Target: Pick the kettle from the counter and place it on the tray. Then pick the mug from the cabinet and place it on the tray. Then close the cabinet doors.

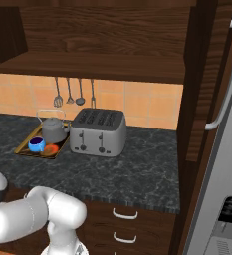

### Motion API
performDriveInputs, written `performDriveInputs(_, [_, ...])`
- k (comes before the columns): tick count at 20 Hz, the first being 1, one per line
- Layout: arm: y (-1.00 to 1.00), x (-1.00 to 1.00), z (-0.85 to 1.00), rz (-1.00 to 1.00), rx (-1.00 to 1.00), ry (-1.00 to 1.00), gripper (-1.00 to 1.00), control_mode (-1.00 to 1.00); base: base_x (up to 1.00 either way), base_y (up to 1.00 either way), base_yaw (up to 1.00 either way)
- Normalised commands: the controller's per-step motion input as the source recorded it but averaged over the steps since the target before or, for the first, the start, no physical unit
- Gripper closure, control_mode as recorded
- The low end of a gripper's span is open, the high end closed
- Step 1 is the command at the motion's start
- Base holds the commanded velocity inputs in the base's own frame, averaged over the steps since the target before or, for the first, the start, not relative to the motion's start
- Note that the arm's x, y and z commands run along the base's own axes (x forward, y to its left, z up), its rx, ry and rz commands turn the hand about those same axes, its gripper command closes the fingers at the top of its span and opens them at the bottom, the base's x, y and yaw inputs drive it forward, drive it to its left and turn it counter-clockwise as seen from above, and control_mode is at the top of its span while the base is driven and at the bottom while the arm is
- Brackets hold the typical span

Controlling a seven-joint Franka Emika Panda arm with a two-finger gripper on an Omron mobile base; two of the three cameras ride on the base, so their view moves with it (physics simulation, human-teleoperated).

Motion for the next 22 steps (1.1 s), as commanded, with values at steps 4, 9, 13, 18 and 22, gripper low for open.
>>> performDriveInputs(4, [-0.48, 0.26, -0.01, -0.22, 0.0, 0.0, -1.0, -1.0, 0.0, 0.0, 0.0])
performDriveInputs(9, [-0.69, 0.31, 0.0, -0.24, 0.02, 0.0, -1.0, -1.0, 0.0, 0.0, 0.0])
performDriveInputs(13, [-0.72, 0.35, 0.0, -0.24, 0.04, 0.0, -1.0, -1.0, 0.0, 0.0, 0.0])
performDriveInputs(18, [-0.64, 0.43, 0.01, -0.21, 0.12, 0.0, -1.0, -1.0, 0.0, 0.0, 0.0])
performDriveInputs(22, [-0.61, 0.52, 0.01, -0.18, 0.15, 0.0, -1.0, -1.0, 0.0, 0.0, 0.0])
